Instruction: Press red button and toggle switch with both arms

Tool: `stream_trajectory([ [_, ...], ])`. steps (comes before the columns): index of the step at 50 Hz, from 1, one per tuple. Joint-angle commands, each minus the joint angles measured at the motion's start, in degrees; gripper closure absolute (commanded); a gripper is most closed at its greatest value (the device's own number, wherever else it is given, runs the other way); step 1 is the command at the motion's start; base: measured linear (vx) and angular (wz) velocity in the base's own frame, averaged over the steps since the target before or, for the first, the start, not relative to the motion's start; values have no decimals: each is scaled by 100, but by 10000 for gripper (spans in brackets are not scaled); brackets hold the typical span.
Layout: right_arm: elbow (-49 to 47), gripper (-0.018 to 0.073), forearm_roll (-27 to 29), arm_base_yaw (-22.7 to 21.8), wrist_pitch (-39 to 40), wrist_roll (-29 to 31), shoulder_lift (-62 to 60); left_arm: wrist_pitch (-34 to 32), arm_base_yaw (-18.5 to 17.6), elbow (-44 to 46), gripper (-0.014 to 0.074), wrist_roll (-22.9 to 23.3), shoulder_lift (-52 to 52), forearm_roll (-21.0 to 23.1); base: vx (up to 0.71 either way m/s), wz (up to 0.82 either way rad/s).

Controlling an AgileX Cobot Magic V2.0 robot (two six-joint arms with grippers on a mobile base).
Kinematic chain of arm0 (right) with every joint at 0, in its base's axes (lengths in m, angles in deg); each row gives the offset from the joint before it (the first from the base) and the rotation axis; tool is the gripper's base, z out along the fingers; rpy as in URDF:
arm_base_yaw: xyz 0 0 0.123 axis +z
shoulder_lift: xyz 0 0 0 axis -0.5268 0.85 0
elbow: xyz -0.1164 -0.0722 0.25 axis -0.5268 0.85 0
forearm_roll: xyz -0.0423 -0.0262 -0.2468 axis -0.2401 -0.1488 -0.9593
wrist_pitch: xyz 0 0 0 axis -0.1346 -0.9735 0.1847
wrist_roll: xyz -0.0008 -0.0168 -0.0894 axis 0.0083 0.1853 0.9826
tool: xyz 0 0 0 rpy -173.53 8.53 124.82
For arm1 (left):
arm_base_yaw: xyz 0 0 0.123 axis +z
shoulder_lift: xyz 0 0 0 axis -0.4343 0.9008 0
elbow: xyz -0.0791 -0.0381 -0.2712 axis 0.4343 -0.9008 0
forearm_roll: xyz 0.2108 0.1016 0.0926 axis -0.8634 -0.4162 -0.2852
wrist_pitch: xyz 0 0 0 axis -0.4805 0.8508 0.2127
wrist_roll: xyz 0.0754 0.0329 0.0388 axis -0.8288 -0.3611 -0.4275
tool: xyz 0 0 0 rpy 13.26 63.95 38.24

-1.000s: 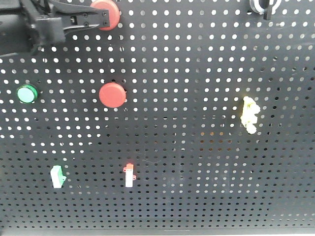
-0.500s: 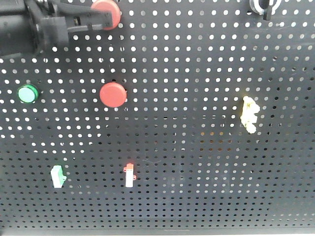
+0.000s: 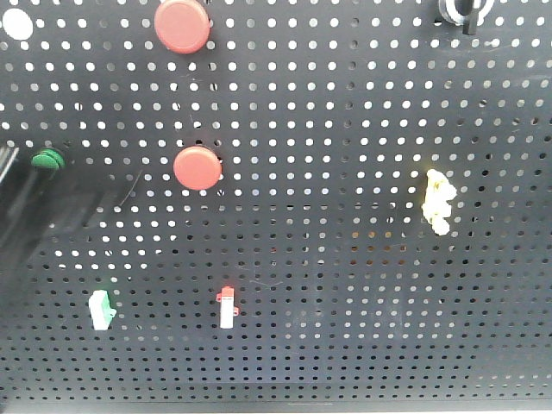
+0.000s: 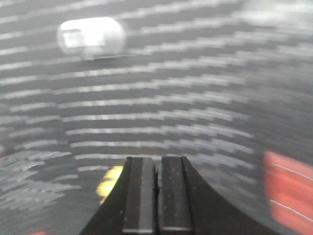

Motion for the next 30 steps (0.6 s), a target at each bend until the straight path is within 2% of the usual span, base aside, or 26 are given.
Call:
stream_trajectory([
  [1,-521,562,1643,16,-199,1255,454,-733,-12,-370,594,3,-526,268,0,0],
  [5,-851,562,2341,16,-391,1631,905,-912,-12,-699,594,8,-872,268,0,0],
  [15,-1675,562,3149,16,-1044,1628,1813,-912,-12,-970,594,29,-1198,265,0,0],
  [22,-2042,562,3236,16,-1204,1342,2206,-873,-12,-970,594,72,-1198,281,0,0],
  [30,-2188,562,3260,16,-977,1356,2372,-826,-12,-970,594,71,-1198,281,0,0],
])
